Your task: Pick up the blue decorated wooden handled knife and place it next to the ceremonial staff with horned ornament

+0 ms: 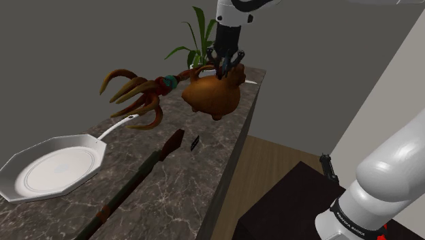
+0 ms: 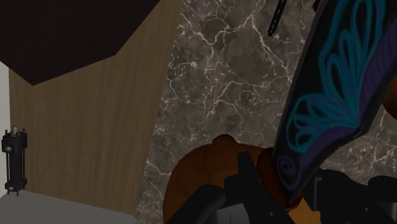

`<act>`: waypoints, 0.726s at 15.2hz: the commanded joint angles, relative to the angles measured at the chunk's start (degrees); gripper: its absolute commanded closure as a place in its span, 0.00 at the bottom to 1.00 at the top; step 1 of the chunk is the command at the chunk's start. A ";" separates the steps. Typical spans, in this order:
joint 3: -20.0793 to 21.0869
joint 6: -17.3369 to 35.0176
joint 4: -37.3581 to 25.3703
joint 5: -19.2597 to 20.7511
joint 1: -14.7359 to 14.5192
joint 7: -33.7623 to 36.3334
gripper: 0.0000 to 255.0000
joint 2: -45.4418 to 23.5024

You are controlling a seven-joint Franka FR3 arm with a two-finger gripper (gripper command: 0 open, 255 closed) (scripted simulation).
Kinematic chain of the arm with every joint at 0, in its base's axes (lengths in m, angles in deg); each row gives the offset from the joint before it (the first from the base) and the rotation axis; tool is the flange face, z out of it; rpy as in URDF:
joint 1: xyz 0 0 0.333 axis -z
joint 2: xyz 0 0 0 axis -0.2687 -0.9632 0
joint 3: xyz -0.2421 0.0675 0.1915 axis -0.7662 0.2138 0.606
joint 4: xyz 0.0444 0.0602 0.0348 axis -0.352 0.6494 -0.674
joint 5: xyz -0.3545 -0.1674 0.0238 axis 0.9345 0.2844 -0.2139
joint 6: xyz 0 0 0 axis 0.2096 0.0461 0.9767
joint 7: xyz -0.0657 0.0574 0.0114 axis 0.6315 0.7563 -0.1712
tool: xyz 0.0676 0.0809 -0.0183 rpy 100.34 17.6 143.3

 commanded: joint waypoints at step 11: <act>-0.02 9.26 9.51 0.06 0.00 0.67 1.00 0.30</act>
